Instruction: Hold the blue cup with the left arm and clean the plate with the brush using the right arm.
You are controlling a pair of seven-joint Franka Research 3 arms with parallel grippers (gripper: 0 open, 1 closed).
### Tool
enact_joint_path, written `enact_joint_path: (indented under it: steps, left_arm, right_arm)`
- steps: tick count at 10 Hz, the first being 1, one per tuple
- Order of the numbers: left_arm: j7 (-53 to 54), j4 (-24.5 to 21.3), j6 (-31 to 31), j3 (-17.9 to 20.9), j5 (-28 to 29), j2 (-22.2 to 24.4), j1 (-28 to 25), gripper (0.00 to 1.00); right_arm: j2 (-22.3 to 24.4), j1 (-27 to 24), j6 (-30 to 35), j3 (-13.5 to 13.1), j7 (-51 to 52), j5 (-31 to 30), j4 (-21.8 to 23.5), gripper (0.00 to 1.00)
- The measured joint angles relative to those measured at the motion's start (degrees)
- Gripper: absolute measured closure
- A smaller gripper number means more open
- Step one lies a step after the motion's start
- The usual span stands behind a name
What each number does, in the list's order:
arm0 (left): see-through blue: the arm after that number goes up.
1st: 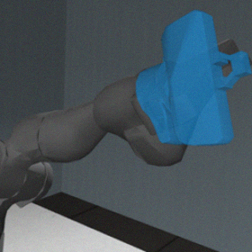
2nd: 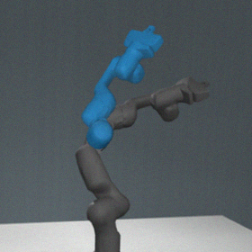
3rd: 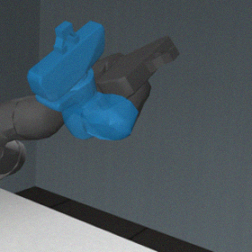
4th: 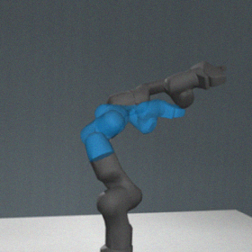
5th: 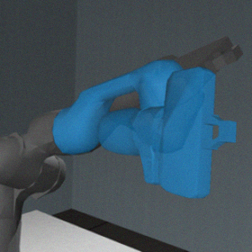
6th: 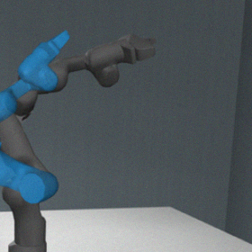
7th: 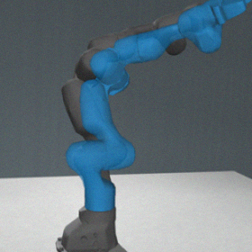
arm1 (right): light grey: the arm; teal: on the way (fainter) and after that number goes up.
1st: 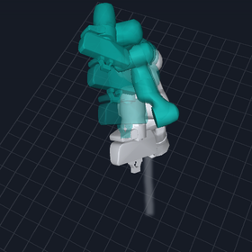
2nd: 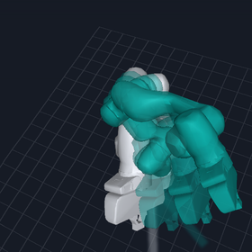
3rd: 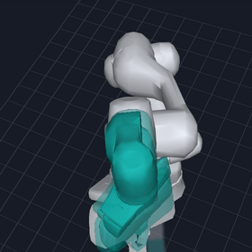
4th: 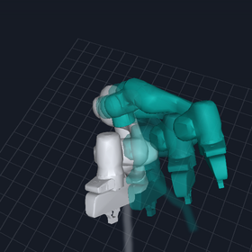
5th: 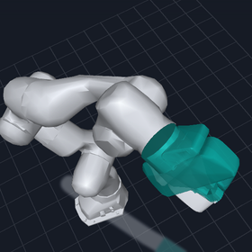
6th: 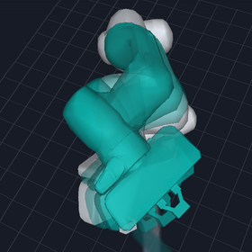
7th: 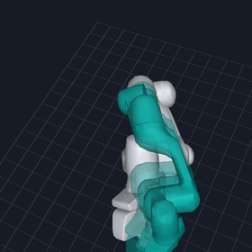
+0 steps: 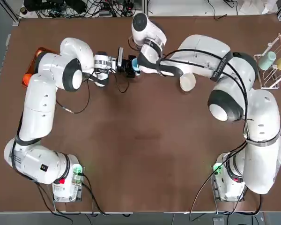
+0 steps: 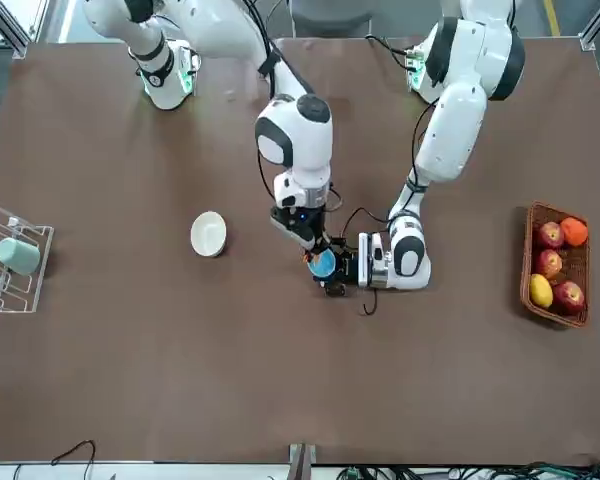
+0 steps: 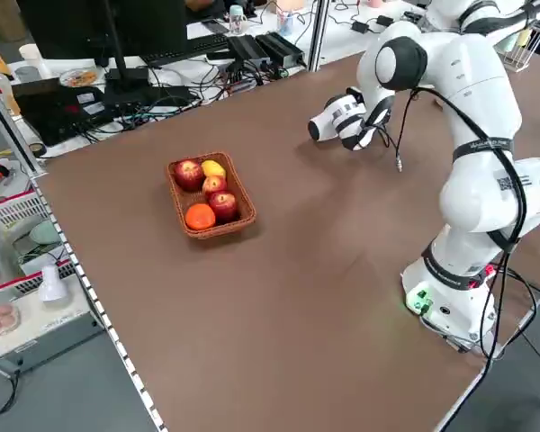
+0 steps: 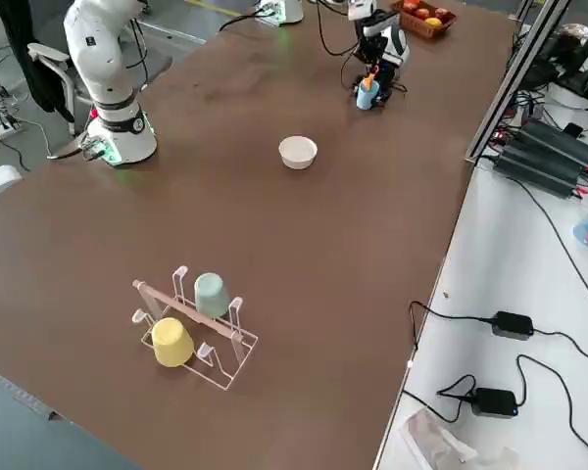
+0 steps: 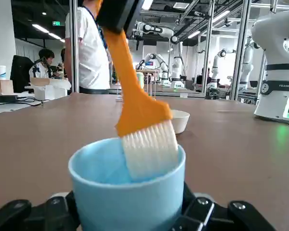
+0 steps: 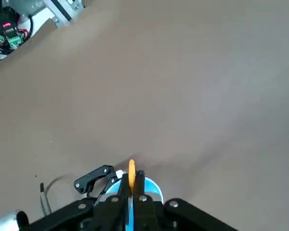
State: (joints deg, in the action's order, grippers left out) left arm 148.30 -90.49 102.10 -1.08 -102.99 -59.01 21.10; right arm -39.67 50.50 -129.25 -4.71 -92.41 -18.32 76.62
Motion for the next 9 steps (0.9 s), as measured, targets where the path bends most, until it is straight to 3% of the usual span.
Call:
enact_joint_path:
  steps: [3,7,8,9]
  left_arm:
    - [0.0,0.0,0.0,0.0,0.0,0.0,0.0,0.31]
    - [0.0,0.0,0.4,0.0,-0.4,0.2,0.0,0.26]
    - [0.1,0.1,0.4,0.0,-0.9,0.3,0.0,0.2]
    - [0.1,0.3,0.3,0.0,-1.3,0.9,0.0,0.07]
  right_arm:
    - [3.2,-2.6,3.5,-0.1,7.7,5.8,-0.2,0.95]
    - [7.0,-5.5,9.8,-0.1,15.0,9.0,-0.2,0.95]
    - [7.8,-6.5,11.2,-0.1,16.9,9.5,-0.2,0.95]
    - [8.3,-7.5,12.4,-0.1,18.5,9.7,-0.2,0.95]
